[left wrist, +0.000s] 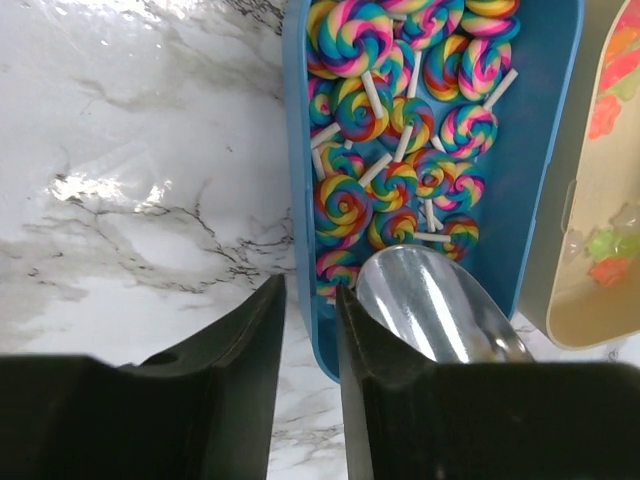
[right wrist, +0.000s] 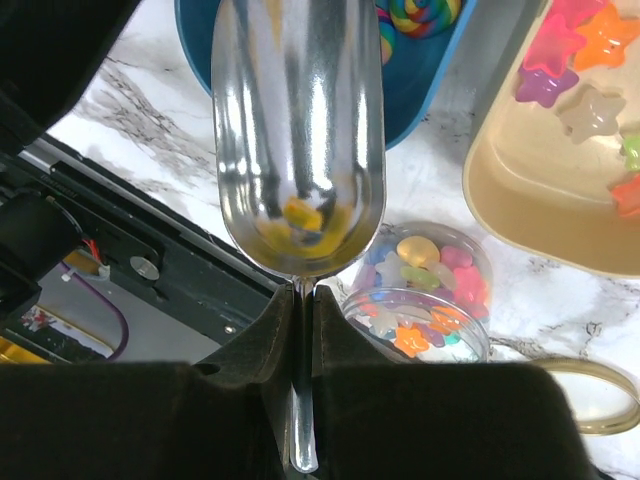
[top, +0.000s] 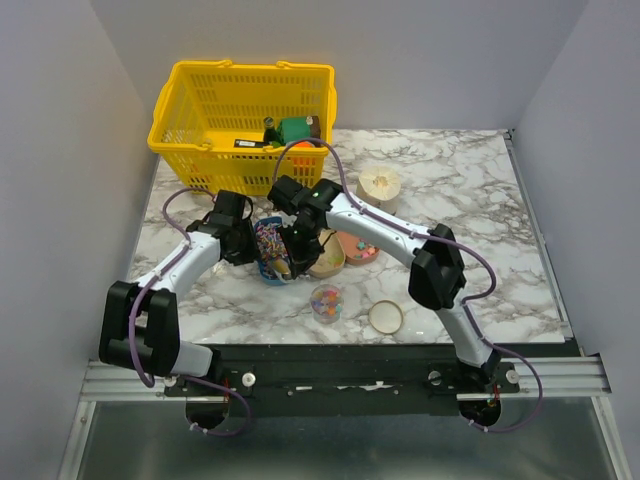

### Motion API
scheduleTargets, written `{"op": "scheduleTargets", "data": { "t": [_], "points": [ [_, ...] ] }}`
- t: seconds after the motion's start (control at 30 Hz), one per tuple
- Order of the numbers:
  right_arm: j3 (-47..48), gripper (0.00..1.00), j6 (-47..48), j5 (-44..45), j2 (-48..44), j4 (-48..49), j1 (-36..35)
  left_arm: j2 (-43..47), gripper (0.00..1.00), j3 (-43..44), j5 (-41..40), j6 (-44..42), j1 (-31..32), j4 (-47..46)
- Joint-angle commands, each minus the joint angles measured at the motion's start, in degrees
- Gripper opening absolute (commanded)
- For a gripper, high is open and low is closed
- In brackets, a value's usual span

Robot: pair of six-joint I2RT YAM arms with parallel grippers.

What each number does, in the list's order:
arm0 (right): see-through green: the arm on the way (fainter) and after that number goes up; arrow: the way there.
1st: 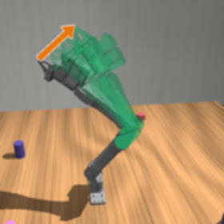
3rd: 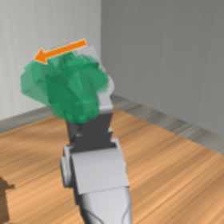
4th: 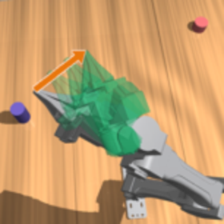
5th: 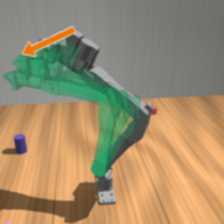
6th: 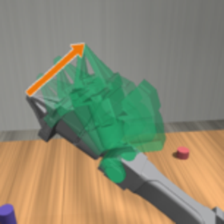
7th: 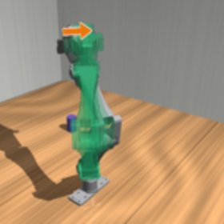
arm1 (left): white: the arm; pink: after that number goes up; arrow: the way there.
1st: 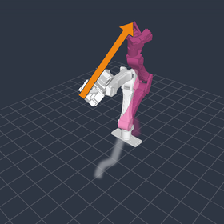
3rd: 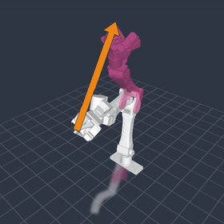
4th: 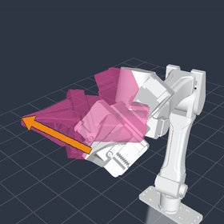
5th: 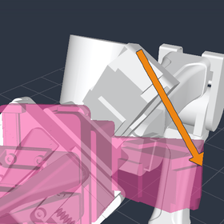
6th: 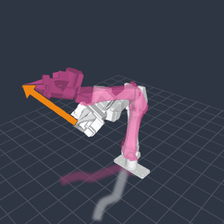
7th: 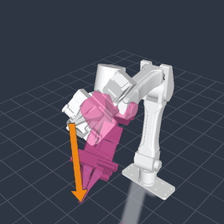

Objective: Pack the candies
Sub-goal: Scoop the fake candies from the storage box.

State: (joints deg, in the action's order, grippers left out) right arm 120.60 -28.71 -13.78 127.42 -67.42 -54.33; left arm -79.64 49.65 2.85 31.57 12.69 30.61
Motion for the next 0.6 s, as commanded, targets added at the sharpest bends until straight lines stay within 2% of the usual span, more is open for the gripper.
{"op": "scheduleTargets", "data": {
  "t": [0.0,0.13,0.3,0.57],
  "points": [
    [2.4,0.01,1.5,-1.6,2.2,-1.4,0.3,-1.1,0.34,-1.1,2.5,0.1,-0.4,-0.3],
    [3.5,0.01,2.0,-2.4,3.0,-1.6,0.9,-1.8,0.26,-1.5,2.9,-0.1,-0.4,-0.3],
    [4.0,0.01,2.8,-3.4,3.5,-1.6,1.4,-2.5,0.22,-1.6,3.4,-0.3,-0.4,-0.4],
    [5.3,0.01,4.1,-5.0,5.2,-1.7,1.7,-2.9,0.08,-1.6,4.0,-0.5,-0.4,-0.6]
  ]
}}
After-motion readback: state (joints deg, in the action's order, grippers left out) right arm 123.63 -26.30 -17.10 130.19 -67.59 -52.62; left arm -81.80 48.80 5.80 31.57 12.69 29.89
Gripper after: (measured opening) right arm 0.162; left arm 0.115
